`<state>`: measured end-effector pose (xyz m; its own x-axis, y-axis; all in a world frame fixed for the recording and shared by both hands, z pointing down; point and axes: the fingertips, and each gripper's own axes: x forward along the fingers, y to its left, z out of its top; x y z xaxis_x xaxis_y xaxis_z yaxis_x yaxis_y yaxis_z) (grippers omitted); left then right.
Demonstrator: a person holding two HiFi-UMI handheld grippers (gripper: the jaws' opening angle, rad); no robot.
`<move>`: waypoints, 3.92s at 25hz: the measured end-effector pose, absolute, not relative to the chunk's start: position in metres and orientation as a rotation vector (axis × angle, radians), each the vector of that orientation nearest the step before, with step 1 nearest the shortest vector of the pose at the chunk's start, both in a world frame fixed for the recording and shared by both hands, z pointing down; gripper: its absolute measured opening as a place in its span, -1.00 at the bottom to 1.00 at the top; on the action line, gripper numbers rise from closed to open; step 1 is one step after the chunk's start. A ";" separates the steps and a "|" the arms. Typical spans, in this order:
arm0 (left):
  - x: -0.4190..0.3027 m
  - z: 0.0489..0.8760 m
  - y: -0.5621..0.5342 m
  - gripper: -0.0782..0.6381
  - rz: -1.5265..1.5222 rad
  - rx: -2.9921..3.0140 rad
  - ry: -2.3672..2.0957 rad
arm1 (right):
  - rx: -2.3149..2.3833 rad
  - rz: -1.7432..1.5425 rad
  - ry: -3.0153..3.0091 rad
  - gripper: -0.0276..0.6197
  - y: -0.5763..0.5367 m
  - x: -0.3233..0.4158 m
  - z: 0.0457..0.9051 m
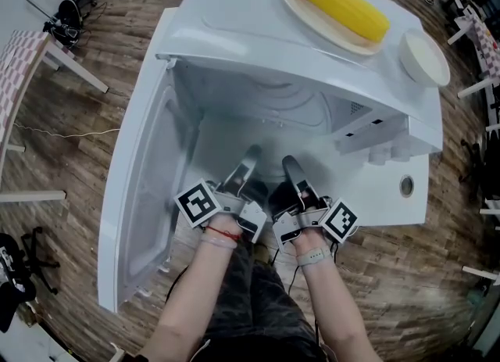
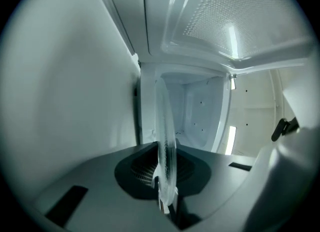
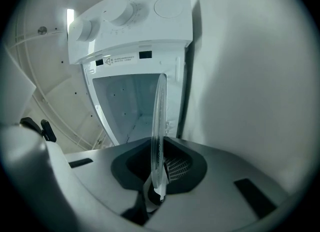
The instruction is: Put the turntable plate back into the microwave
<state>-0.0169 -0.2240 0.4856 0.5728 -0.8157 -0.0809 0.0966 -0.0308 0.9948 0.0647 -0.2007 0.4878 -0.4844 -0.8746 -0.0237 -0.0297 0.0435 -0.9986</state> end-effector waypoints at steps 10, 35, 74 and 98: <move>-0.017 0.480 -0.235 -0.68 -0.850 1.457 -0.660 | -0.927 -1.465 1.711 -0.76 -0.213 0.067 0.480; -0.021 0.479 -0.260 -0.68 -0.801 1.479 -0.680 | -0.916 -1.508 1.615 -0.75 -0.246 0.062 0.482; -0.010 0.486 -0.257 -0.68 -0.797 1.339 -0.636 | -1.016 -1.565 1.731 -0.75 -0.248 0.065 0.482; -0.007 0.488 -0.273 -0.68 -0.785 1.361 -0.656 | -0.989 -1.629 1.724 -0.77 -0.256 0.055 0.488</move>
<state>-0.0072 -0.2734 0.4875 0.5911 -0.8058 -0.0348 0.1086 0.0368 0.9934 0.0554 -0.2556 0.4876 -0.5683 -0.8183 0.0861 -0.1320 -0.0126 -0.9912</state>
